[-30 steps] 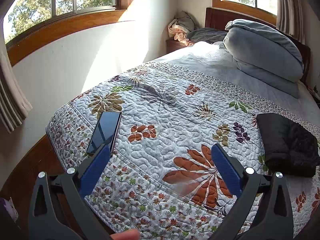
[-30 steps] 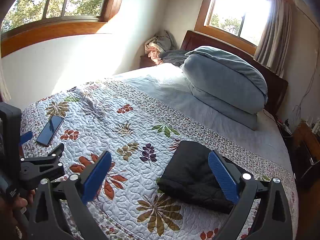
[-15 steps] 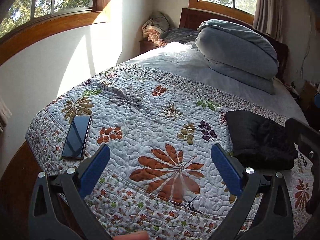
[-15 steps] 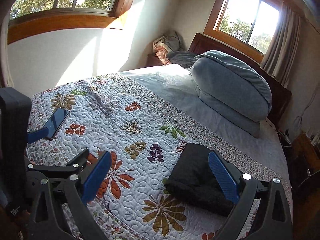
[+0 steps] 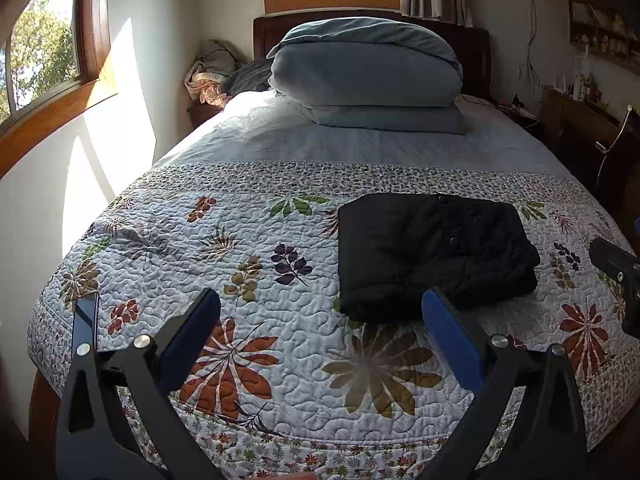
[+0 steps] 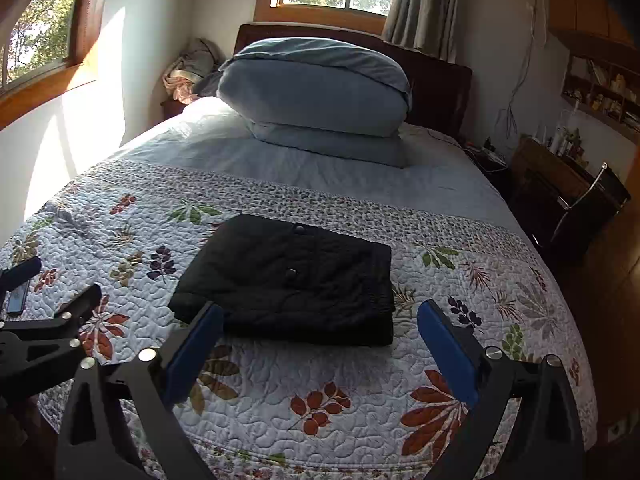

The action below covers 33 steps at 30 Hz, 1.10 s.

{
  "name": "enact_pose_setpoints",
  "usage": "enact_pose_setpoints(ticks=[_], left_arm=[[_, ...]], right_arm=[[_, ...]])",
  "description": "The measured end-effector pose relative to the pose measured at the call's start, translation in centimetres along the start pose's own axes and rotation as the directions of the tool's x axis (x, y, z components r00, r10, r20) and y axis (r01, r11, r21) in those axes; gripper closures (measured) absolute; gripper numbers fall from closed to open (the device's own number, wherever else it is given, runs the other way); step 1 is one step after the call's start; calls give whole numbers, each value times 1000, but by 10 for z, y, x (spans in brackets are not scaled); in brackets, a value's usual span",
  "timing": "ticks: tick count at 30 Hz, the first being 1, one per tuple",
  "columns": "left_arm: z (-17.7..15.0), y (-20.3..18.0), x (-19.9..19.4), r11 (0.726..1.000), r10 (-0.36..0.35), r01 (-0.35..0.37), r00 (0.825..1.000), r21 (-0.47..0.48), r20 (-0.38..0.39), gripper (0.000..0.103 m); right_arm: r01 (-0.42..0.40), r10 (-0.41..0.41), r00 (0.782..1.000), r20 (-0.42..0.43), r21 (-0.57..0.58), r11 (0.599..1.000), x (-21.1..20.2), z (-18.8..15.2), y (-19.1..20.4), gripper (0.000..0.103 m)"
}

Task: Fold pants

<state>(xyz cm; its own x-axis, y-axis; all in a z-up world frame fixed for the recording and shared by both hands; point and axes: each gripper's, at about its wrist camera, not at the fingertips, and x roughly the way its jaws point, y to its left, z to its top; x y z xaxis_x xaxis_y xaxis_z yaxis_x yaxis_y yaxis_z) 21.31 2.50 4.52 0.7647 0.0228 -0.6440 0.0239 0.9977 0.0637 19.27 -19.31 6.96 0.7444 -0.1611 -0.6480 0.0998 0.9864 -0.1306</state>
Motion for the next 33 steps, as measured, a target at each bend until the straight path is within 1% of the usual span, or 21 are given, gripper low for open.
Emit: enact_pose_setpoints(ticks=[2, 6, 13, 20, 33], left_arm=[[2, -11, 2, 1000, -7, 7, 1000, 12, -3, 3], [5, -28, 6, 999, -25, 26, 1000, 25, -10, 3], [9, -41, 10, 998, -35, 35, 999, 51, -10, 3], [10, -36, 11, 998, -52, 52, 999, 17, -15, 3], [11, -35, 13, 998, -50, 51, 998, 23, -22, 3]], right_arm=[[24, -23, 999, -32, 32, 999, 12, -10, -21, 4], [30, -25, 997, -73, 59, 998, 24, -26, -38, 5], [17, -11, 996, -89, 70, 997, 35, -30, -37, 5], [12, -6, 995, -97, 60, 998, 38, -32, -33, 5], [5, 1, 994, -105, 59, 998, 41, -32, -28, 5]])
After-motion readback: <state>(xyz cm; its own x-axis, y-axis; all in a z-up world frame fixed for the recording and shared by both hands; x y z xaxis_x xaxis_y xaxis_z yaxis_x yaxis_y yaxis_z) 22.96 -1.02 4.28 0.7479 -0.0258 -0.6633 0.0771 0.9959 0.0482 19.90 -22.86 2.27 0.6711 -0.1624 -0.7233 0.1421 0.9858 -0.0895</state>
